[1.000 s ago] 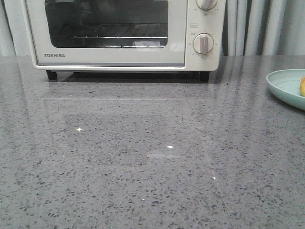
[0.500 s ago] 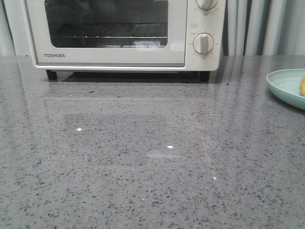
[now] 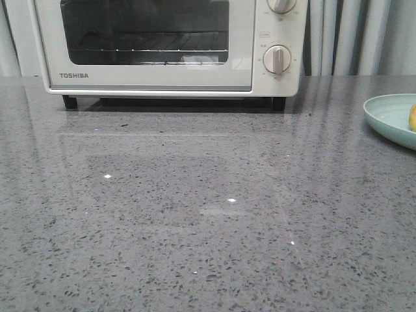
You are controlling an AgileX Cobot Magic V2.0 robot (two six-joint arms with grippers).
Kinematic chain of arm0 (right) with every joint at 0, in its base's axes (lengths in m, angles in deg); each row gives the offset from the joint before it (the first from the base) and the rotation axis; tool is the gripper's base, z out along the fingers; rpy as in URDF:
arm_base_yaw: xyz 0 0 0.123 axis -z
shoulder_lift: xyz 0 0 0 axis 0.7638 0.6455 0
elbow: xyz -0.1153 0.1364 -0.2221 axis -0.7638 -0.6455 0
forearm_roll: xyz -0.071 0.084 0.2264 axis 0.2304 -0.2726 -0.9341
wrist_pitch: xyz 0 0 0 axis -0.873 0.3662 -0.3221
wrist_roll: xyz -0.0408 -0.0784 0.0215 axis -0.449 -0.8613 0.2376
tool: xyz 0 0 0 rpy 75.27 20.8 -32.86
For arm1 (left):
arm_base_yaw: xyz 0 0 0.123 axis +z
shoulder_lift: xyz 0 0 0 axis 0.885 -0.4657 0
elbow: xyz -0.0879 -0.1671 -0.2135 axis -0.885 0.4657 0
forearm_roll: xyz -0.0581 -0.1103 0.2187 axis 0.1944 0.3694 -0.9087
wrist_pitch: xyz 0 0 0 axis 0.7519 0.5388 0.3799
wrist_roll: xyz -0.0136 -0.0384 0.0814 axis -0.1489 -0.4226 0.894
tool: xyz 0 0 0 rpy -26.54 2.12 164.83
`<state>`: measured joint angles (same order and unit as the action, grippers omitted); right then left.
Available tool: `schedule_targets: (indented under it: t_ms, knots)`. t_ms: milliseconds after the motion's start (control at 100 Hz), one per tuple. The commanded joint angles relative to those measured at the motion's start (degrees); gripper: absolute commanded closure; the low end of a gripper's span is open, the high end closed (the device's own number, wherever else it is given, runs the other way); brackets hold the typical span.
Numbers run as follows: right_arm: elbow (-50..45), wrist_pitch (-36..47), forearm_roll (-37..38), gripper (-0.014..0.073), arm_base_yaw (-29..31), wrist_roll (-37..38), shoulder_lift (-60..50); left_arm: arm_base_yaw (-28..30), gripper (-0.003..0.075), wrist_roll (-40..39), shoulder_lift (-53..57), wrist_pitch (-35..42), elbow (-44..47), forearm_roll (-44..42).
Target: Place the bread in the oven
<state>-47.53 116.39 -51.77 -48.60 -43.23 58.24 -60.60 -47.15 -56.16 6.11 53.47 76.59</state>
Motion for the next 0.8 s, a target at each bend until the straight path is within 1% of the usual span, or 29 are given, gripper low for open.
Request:
schedule_targets:
  t_ms: [0,100,160,190,250,330,380,500,600,680,790]
  knots:
    - [1.70,-3.20,0.09,0.0641,-0.24,0.32,-0.74,-0.26,0.0741,-0.44,1.58,8.96,1.22,0.86]
    - [5.26,-12.19,0.09,0.0641,-0.24,4.52,-0.74,-0.26,0.0741,-0.71,1.58,12.75,0.76,0.86]
    - [7.79,-18.11,0.09,0.0641,-0.24,6.52,-0.60,-0.26,0.0741,-0.79,1.47,12.58,-0.52,0.86]
    - [9.52,-20.93,0.09,0.0641,-0.24,7.27,-0.20,-0.26,0.0741,-0.79,1.31,11.63,-1.71,0.50]
    - [12.32,-26.91,0.09,0.0641,-0.24,8.01,0.74,-0.26,0.0741,-0.79,0.52,7.37,-4.19,-1.58]
    - [16.60,-32.21,-0.19,0.0641,-0.24,8.01,3.23,-0.26,0.0742,-0.79,-1.59,0.73,-8.60,-4.69]
    - [19.31,-35.58,-1.14,0.0641,-0.24,8.01,5.20,-0.26,0.0742,-0.79,-3.29,-1.64,-11.16,-5.13]
    - [25.87,-44.34,-5.25,0.0641,-0.24,8.01,11.27,-0.26,0.0742,-0.79,-8.52,-4.39,-17.56,-5.13]
    - [31.09,-49.86,-8.05,0.0641,-0.24,8.01,16.40,-0.26,0.0742,-0.79,-13.31,-6.77,-23.24,-5.13]
    - [35.37,-53.73,-8.29,0.0641,-0.24,7.91,20.46,-0.26,0.0741,-0.79,-17.55,-8.42,-28.09,-5.13]
    - [40.50,-58.63,-8.29,0.0641,-0.24,7.80,25.22,-0.39,0.0741,-0.69,-22.87,-8.70,-33.73,-5.13]
